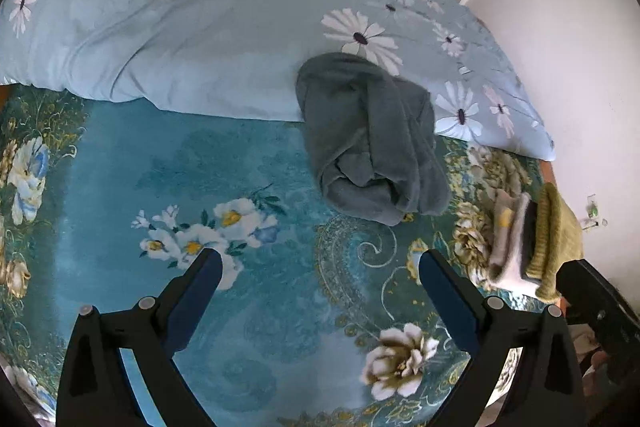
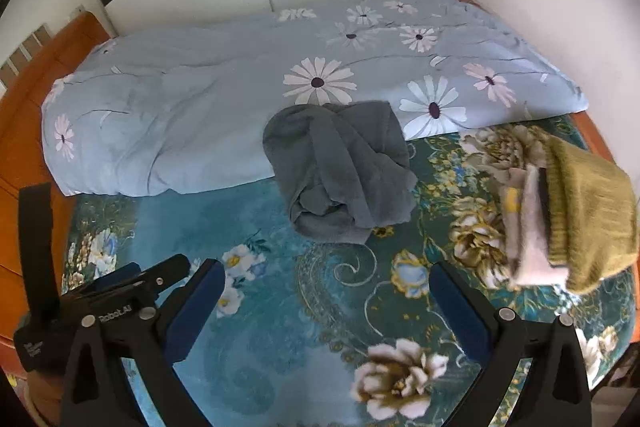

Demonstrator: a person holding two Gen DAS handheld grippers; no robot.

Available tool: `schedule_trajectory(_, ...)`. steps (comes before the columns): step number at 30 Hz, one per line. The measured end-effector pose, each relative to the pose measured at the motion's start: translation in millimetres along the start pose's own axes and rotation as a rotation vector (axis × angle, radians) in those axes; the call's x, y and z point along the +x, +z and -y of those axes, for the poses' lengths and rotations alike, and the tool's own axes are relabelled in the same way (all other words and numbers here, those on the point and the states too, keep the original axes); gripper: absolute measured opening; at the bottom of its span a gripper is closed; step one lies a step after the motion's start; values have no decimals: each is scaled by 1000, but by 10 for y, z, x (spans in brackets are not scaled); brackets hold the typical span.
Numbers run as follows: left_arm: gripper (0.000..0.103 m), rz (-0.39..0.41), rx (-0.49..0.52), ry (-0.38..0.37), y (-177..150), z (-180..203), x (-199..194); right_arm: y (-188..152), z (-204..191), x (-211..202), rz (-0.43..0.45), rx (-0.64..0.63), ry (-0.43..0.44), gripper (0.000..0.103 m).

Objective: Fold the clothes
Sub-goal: 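Reach both grippers toward the crumpled grey sweatshirt and grasp it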

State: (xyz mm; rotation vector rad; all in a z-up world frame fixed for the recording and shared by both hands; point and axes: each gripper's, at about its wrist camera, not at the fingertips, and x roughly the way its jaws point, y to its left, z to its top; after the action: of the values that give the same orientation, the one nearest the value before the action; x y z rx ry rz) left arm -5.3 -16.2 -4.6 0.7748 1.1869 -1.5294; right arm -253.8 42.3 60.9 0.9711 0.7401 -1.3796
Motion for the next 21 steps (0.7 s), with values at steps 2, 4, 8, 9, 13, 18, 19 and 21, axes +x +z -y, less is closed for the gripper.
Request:
schedule_trajectory(2, 99, -2, 18, 20, 107, 28, 86, 47, 3, 60, -9, -5, 7, 103)
schedule_trajectory(4, 99, 4, 25, 57, 177, 73, 286, 182, 2, 203, -39, -9, 1, 103)
schedule_trajectory(8, 99, -16, -18, 77, 312, 54, 765, 324, 80, 814, -37, -21, 48, 103)
schedule_trajectory(9, 99, -28, -29, 76, 350, 29, 858, 348, 103, 961, -43, -23, 57, 103)
schedule_trajectory(13, 99, -76, -61, 87, 517, -65, 1209, 473, 227, 1515, -89, -29, 80, 103)
schedule_trajectory(18, 99, -136, -100, 100, 725, -182, 1648, 545, 231, 1950, -111, -36, 75, 103)
schedule_trajectory(19, 99, -143, -107, 100, 754, -197, 1714, 575, 232, 2024, -120, -37, 74, 103)
schedule_trajectory(21, 99, -149, -117, 96, 791, -211, 1805, 607, 246, 2172, -128, -39, 68, 103)
